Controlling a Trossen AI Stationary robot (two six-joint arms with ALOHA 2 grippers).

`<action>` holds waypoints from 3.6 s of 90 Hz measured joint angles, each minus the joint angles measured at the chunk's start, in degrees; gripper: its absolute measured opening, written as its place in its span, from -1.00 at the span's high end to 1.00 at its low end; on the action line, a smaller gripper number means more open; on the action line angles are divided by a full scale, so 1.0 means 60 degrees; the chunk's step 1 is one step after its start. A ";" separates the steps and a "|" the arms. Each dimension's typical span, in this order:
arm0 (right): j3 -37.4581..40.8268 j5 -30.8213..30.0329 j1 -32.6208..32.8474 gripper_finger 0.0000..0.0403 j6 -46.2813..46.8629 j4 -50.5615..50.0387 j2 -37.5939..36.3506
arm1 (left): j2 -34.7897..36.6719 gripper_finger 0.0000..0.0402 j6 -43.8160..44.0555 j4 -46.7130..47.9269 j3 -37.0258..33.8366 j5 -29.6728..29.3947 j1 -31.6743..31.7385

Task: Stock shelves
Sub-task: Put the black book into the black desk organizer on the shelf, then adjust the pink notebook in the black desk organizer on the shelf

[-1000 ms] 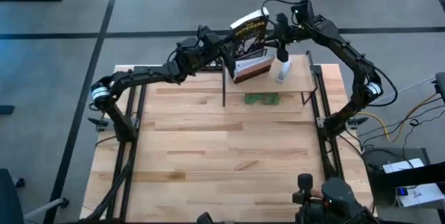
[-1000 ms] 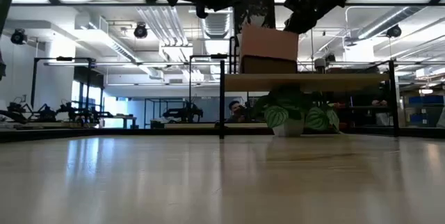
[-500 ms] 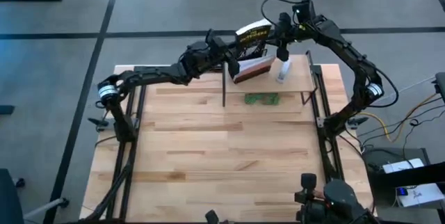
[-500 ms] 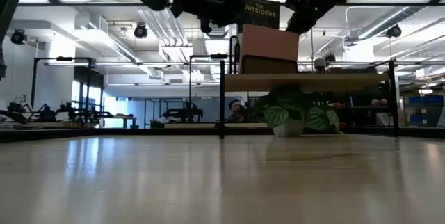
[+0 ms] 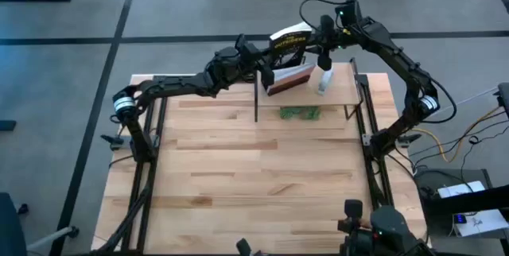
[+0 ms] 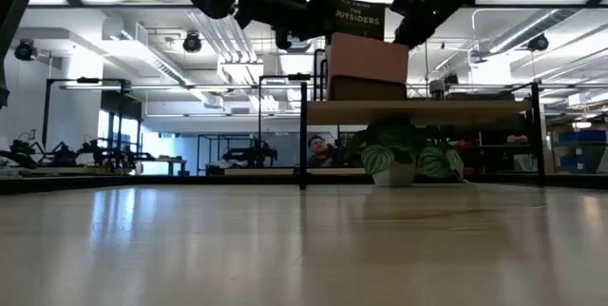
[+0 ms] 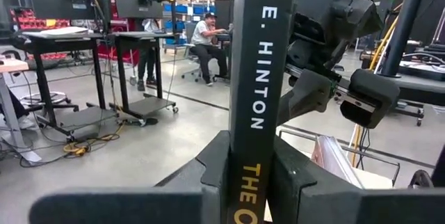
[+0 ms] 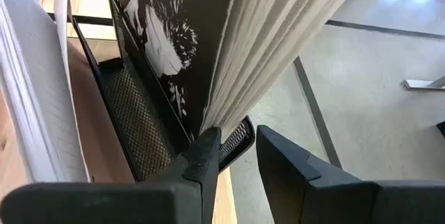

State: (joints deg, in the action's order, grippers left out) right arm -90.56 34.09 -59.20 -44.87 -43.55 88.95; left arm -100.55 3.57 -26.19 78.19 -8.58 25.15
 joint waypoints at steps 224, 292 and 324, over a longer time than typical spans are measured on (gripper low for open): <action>0.0012 0.0059 0.0375 0.48 0.0611 -0.0259 -0.1051 | -0.0283 0.01 -0.0182 -0.0738 -0.0004 0.0264 -0.0033; 0.0015 0.0138 0.2133 0.67 0.0877 -0.0830 -0.1741 | 0.2887 0.08 -0.1264 0.3655 -0.0020 0.0393 -0.0217; 0.0015 0.0025 0.4066 0.91 0.1081 -0.1415 -0.1744 | 0.5242 0.22 -0.1009 0.3612 -0.3029 0.0826 -0.1386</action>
State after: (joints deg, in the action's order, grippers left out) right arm -90.48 34.24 -34.80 -38.39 -52.04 78.48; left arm -69.10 -2.48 -4.52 60.02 -3.62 16.83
